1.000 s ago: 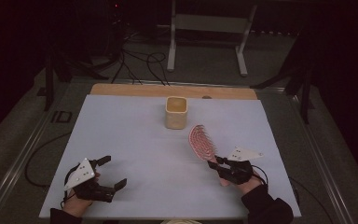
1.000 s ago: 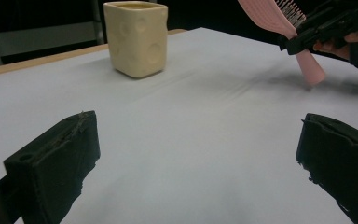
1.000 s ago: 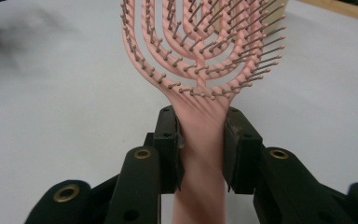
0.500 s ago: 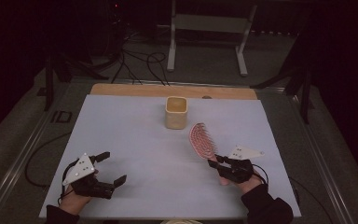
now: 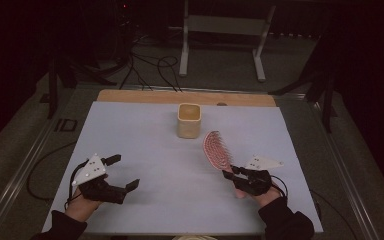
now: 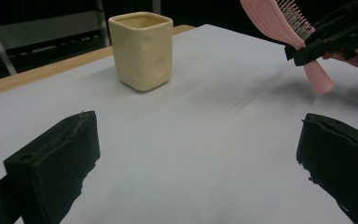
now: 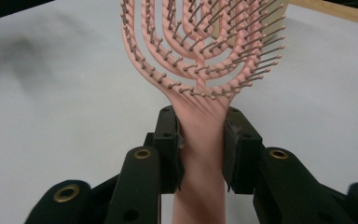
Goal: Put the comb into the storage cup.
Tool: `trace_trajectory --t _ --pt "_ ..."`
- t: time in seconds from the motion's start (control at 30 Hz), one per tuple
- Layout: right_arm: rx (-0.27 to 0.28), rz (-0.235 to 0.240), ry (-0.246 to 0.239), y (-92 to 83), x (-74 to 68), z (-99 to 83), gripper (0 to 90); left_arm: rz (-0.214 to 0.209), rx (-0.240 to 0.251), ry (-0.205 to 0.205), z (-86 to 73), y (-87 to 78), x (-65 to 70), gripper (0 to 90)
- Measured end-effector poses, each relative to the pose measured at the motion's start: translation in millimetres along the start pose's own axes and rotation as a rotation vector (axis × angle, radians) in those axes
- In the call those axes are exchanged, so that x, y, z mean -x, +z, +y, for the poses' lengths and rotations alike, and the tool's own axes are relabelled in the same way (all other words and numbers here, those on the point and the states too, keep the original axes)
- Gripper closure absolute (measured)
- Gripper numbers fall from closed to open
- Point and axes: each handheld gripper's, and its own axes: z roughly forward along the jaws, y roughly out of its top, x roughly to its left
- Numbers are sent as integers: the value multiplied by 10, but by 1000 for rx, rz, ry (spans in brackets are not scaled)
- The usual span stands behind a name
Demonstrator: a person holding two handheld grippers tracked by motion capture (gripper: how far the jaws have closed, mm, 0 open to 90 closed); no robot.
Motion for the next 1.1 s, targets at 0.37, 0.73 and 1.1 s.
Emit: trace_trajectory --t 0.37,0.73,1.1 --pt "17 1 -2 -20 -13 19 703 -20 -17 8 290 134 42 1" --pt "20 2 -14 -12 -29 21 703 -26 -38 2 536 262 92 1" --pt "24 10 -12 -13 -32 27 703 -67 -75 30 799 485 232 2"
